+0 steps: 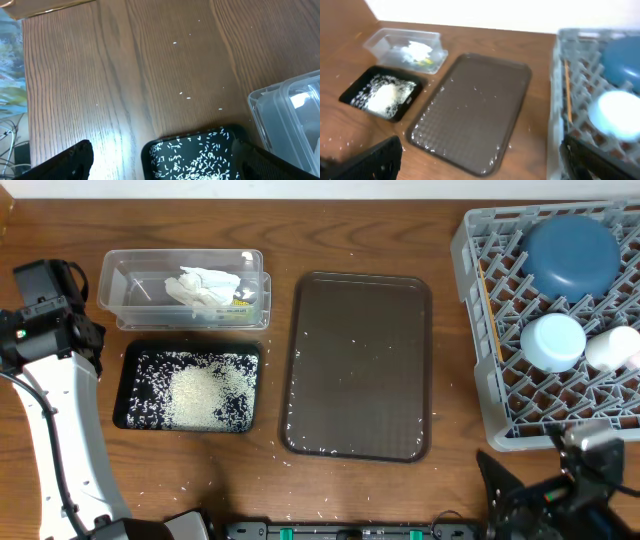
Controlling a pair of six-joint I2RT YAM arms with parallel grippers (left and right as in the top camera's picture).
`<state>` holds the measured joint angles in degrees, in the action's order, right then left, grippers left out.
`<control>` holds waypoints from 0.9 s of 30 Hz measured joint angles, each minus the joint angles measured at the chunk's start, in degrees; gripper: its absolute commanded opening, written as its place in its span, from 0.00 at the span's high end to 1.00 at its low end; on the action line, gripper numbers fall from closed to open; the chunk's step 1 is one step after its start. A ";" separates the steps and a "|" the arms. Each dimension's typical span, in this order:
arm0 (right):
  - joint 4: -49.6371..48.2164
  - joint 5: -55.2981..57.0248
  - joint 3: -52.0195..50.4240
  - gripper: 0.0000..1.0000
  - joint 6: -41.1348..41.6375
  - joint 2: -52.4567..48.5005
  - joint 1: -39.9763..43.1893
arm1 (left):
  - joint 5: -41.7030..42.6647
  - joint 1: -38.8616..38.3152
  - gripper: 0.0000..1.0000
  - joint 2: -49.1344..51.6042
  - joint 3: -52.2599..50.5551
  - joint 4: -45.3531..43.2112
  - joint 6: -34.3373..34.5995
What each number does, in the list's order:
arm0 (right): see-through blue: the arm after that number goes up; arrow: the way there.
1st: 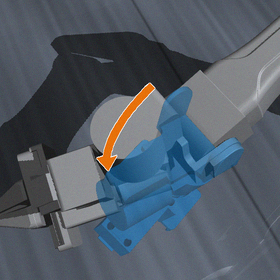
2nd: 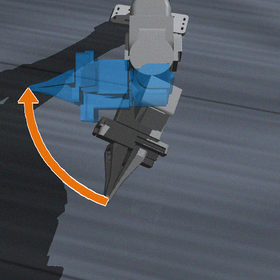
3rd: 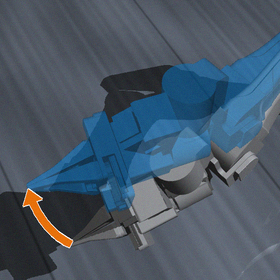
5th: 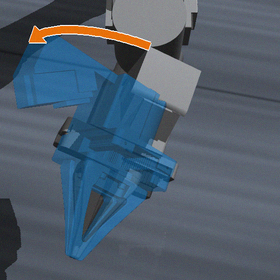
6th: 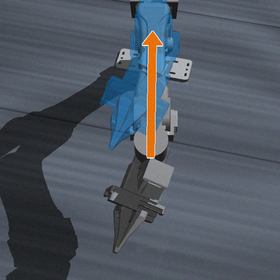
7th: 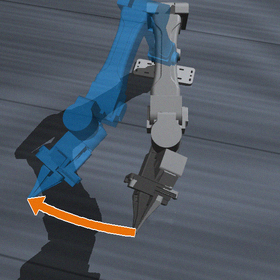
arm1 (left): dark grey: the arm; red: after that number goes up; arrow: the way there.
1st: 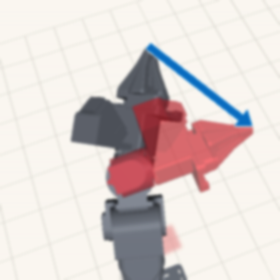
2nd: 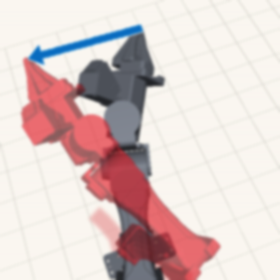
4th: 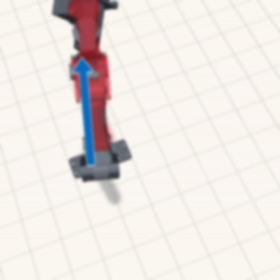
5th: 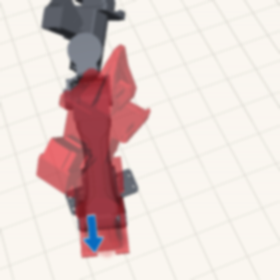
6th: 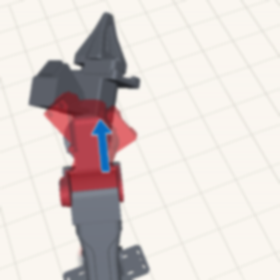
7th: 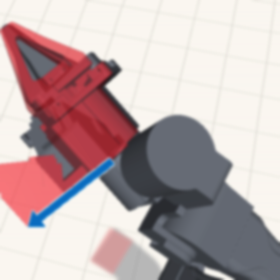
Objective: Sort waste into correct bins and load items into the dishwasher rack
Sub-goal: 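Open the right gripper and retract it to the front right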
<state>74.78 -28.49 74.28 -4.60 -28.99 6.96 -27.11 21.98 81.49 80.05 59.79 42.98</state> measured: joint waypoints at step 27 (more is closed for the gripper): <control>-73.09 10.82 -67.41 0.01 11.43 27.82 -6.47 | 0.15 0.00 0.09 0.00 0.00 -0.02 0.00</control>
<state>1.69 -17.67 6.87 6.83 -1.17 0.49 -26.96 21.98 81.49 80.05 59.77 42.98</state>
